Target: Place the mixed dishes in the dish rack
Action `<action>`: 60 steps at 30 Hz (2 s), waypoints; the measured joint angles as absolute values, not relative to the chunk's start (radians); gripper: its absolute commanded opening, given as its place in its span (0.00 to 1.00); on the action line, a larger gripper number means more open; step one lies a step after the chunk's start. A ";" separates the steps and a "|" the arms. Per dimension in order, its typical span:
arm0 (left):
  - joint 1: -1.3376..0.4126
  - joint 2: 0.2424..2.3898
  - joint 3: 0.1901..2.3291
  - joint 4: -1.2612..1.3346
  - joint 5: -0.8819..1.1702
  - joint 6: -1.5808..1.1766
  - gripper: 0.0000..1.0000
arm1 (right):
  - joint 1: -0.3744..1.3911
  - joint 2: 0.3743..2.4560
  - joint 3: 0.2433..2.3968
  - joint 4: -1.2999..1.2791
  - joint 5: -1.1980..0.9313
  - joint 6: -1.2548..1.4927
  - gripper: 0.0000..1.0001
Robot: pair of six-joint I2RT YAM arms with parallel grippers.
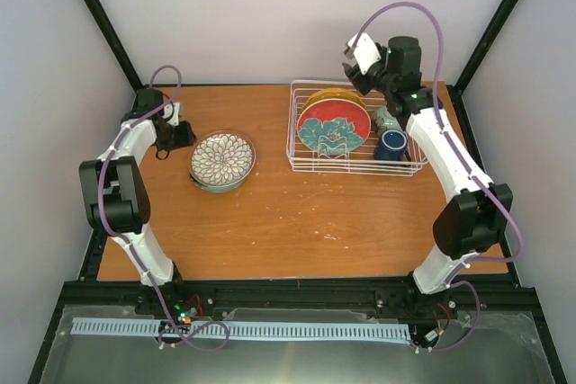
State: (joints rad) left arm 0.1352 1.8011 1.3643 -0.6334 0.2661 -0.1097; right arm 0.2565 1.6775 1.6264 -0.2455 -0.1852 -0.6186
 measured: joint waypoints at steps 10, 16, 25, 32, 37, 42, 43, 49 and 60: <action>0.135 1.871 1.377 -0.750 0.256 -0.068 0.43 | 0.324 1.616 1.748 -0.296 -0.346 -0.395 0.54; 0.136 1.875 1.377 -0.757 0.240 -0.060 0.42 | 0.376 1.618 1.746 -0.371 -0.382 -0.353 0.54; 0.136 1.879 1.343 -0.737 0.249 -0.058 0.37 | 0.374 1.618 1.746 -0.424 -0.382 -0.350 0.53; 0.136 1.883 1.321 -0.722 0.262 -0.056 0.26 | 0.374 1.618 1.752 -0.439 -0.381 -0.347 0.53; 0.138 1.888 1.317 -0.705 0.271 -0.052 0.18 | 0.375 1.618 1.763 -0.450 -0.378 -0.347 0.53; 0.139 1.893 1.302 -0.690 0.281 -0.052 0.11 | 0.376 1.618 1.766 -0.469 -0.377 -0.346 0.53; 0.139 1.893 1.300 -0.687 0.283 -0.052 0.09 | 0.376 1.618 1.766 -0.472 -0.377 -0.347 0.53; 0.144 1.893 1.296 -0.673 0.334 -0.053 0.01 | 0.376 1.618 1.767 -0.480 -0.377 -0.346 0.52; 0.144 1.893 1.295 -0.649 0.381 -0.054 0.01 | 0.376 1.636 1.779 -0.474 -0.389 -0.318 0.52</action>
